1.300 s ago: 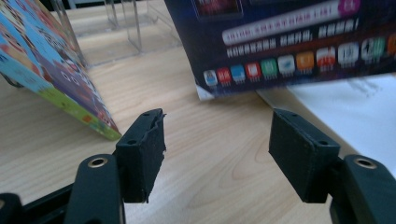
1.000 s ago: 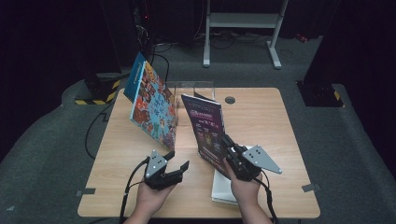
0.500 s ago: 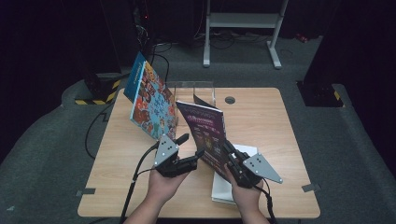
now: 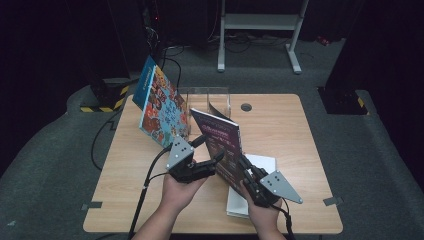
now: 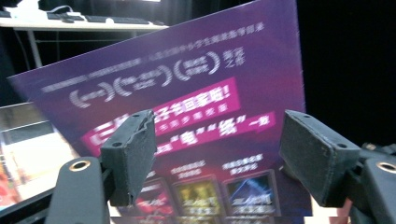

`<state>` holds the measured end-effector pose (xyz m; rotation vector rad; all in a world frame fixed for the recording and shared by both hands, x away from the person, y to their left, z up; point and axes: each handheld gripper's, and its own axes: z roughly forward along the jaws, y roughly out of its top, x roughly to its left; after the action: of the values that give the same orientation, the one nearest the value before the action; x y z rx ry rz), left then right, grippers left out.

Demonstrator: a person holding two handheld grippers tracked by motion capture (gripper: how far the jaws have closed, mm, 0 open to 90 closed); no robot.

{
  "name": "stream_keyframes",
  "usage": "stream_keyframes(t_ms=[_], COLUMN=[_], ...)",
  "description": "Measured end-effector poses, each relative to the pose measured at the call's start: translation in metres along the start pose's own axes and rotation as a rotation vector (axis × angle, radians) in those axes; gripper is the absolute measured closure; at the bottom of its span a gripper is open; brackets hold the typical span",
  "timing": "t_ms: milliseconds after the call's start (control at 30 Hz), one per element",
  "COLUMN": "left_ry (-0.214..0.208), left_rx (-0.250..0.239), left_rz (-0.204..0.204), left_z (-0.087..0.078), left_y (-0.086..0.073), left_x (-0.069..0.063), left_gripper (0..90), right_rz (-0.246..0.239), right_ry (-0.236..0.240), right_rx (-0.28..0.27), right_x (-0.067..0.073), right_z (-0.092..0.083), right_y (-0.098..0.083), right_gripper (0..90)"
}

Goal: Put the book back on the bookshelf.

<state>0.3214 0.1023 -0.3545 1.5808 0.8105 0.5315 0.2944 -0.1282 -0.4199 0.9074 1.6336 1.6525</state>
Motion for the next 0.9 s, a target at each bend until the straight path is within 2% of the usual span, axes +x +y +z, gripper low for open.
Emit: stream_keyframes(t_ms=[367,733,900], left_ry=[-0.040,-0.016,-0.016], left_rx=[-0.006,0.018,0.026], left_rz=[-0.005,-0.002,-0.015], left_z=[0.005,0.013,0.014], left_y=[0.012,0.011,0.010], left_x=[-0.011,-0.016,-0.016], left_gripper=[25.8,23.3,22.1], right_rz=[-0.018,-0.025,-0.032], right_ry=[0.013,0.025,0.033], right_rx=[-0.001,-0.003,-0.001], right_x=[0.011,0.015,0.020], right_z=[-0.001,-0.001,0.000], right_y=[-0.001,-0.003,-0.005], right_gripper=[84.8,84.7,84.7])
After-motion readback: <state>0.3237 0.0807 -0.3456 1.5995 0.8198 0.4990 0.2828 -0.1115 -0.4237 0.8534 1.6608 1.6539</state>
